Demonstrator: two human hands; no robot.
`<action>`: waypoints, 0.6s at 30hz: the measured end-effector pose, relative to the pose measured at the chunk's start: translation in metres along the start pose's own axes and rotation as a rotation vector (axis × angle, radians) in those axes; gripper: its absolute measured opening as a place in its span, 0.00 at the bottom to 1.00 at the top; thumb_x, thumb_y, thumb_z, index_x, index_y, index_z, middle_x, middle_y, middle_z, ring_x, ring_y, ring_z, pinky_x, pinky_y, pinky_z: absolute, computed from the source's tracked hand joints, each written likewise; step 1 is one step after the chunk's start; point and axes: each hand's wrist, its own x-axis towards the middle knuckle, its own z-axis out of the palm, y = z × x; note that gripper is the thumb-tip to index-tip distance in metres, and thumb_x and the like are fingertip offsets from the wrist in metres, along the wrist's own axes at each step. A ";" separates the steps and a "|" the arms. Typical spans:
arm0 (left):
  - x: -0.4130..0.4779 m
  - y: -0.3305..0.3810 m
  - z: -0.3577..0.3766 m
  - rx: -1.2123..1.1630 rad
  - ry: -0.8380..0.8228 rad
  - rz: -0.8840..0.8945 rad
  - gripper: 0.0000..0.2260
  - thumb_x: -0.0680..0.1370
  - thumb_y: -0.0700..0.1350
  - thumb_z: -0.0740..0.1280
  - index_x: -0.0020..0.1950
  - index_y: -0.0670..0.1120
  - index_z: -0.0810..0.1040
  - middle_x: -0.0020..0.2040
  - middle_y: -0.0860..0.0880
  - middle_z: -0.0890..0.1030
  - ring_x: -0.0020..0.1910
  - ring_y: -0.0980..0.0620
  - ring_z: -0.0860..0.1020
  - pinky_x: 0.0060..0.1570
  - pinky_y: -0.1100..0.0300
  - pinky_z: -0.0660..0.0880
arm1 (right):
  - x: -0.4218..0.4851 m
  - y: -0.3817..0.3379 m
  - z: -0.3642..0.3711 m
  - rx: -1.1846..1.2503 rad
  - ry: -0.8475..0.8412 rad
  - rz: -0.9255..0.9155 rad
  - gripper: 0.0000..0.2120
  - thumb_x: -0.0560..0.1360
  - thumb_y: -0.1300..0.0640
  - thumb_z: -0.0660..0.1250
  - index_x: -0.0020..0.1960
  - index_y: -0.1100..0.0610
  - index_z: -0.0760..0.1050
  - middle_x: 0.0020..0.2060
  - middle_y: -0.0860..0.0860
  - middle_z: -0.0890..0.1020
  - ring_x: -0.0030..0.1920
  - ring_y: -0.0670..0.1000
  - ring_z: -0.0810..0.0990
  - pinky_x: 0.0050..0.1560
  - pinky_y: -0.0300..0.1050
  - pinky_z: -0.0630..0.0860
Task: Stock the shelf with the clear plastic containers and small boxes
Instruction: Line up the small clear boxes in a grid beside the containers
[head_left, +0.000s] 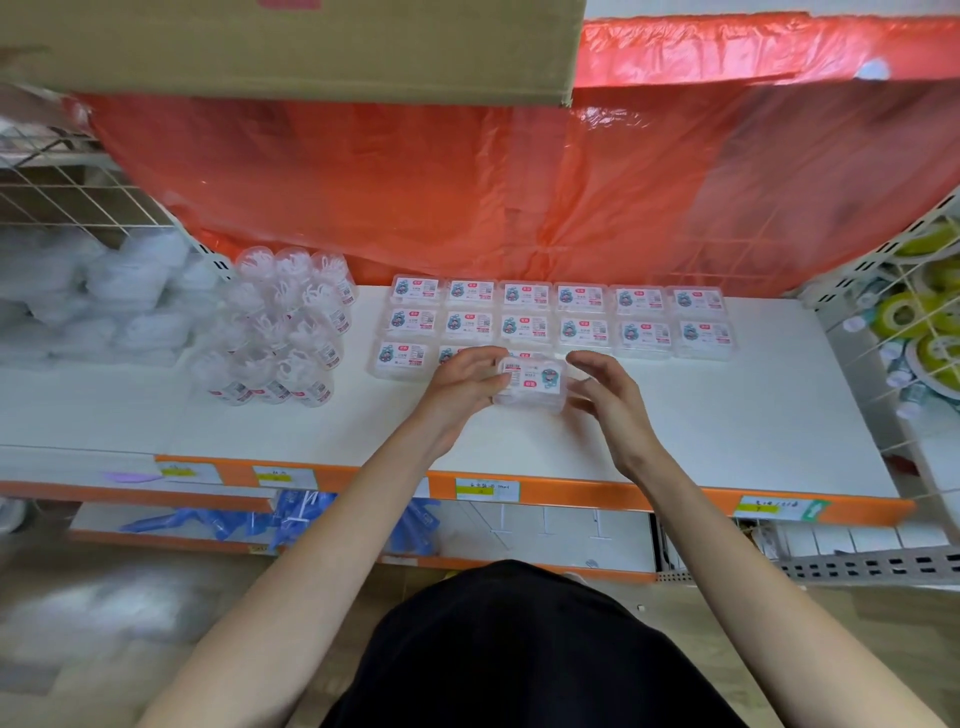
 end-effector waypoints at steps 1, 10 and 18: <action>0.000 0.000 -0.001 0.027 -0.014 0.013 0.16 0.77 0.36 0.69 0.65 0.44 0.77 0.59 0.49 0.79 0.54 0.58 0.79 0.46 0.68 0.76 | 0.002 -0.003 0.001 0.029 0.029 0.050 0.11 0.79 0.64 0.64 0.61 0.59 0.75 0.56 0.53 0.81 0.54 0.52 0.81 0.47 0.39 0.79; 0.004 0.002 0.001 0.077 -0.038 0.022 0.22 0.77 0.37 0.70 0.70 0.48 0.71 0.63 0.50 0.78 0.61 0.55 0.77 0.52 0.61 0.78 | 0.008 -0.018 0.006 -0.045 -0.076 0.188 0.10 0.79 0.59 0.67 0.60 0.57 0.78 0.48 0.53 0.84 0.43 0.48 0.81 0.46 0.43 0.76; 0.001 -0.005 0.010 0.026 -0.007 -0.038 0.10 0.80 0.46 0.67 0.60 0.48 0.76 0.57 0.47 0.82 0.51 0.49 0.83 0.51 0.53 0.78 | 0.002 -0.012 0.004 0.071 0.023 0.198 0.15 0.78 0.65 0.65 0.64 0.58 0.74 0.44 0.54 0.83 0.36 0.44 0.81 0.40 0.38 0.75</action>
